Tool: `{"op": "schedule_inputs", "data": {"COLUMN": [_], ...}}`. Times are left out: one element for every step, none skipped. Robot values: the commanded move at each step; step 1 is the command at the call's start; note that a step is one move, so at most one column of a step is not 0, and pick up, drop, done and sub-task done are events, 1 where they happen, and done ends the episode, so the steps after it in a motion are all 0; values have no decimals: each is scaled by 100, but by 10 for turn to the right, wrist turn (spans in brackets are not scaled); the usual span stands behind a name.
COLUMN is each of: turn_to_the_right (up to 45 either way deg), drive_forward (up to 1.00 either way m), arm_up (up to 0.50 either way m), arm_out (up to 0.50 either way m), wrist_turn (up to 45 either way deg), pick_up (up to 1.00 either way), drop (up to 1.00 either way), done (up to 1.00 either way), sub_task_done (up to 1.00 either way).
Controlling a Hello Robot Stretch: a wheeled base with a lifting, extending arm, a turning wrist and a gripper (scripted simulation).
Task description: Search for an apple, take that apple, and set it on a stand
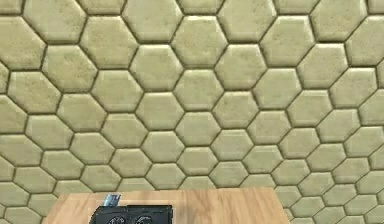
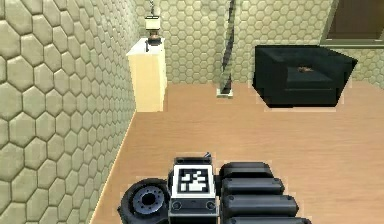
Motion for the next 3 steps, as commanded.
{"op": "schedule_inputs", "data": {"turn_to_the_right": [0,90,-30], "drive_forward": [15,0,0], "arm_up": [0,0,0], "arm_out": [0,0,0], "wrist_turn": [0,0,0], "pick_up": [0,0,0], "drop": [0,0,0], "done": [0,0,0], "sub_task_done": [0,0,0]}}
